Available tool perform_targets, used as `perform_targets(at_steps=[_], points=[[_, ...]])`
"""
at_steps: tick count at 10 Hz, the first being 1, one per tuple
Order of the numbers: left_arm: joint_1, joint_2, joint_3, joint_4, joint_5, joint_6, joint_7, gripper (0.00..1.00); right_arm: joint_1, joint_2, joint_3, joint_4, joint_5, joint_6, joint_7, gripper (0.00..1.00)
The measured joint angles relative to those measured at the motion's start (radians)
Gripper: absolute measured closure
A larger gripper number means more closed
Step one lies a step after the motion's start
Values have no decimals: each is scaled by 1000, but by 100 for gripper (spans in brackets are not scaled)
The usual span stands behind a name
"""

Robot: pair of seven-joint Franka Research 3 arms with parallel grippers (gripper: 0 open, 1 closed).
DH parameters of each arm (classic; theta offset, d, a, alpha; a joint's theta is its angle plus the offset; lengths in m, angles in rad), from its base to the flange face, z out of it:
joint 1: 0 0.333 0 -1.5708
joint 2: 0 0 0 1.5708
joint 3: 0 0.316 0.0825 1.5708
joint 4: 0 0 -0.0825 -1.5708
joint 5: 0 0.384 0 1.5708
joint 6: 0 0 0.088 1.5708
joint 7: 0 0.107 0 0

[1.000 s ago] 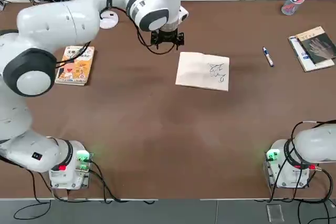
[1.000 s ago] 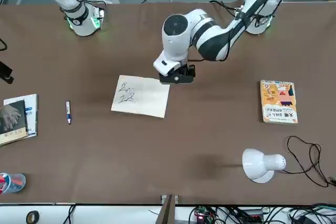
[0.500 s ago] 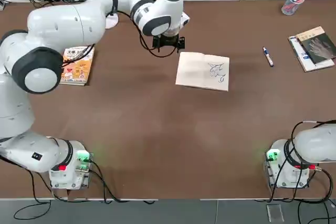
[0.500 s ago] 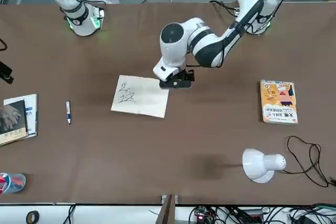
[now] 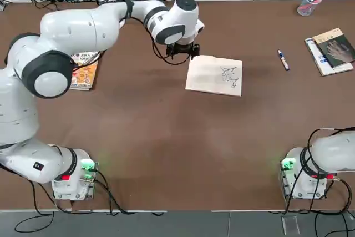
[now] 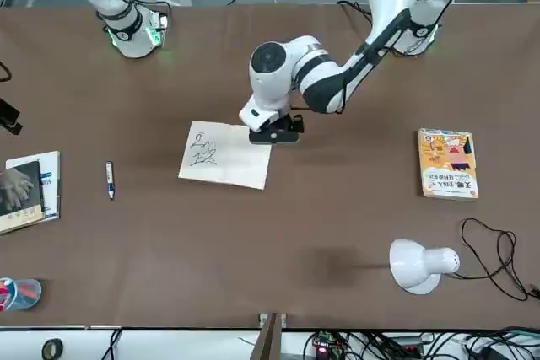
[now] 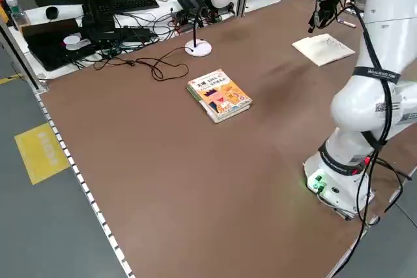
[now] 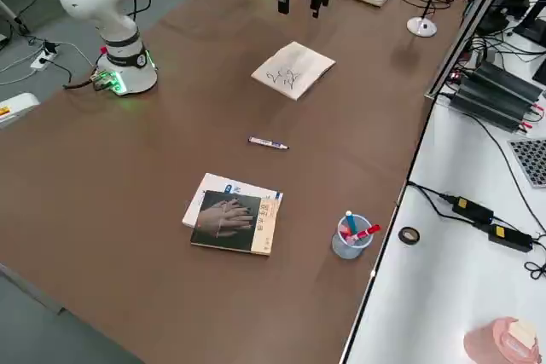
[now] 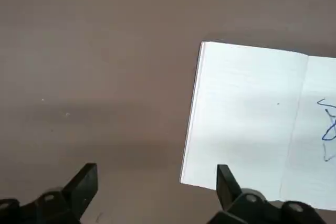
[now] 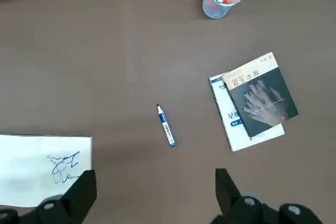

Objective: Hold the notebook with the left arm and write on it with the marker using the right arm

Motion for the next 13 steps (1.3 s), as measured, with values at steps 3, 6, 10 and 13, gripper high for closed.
perform_targets(at_steps=[3,6,10,13], points=[[-21,31,0,15,41,0,-53,0,0,0,0,0,0,0,0,0],[-44,63,0,20,100,1,-116,0,0,0,0,0,0,0,0,0],[-54,112,1,35,112,58,-118,0,0,0,0,0,0,-1,0,0],[-56,150,1,37,114,125,-117,0,0,0,0,-2,0,-1,0,0]])
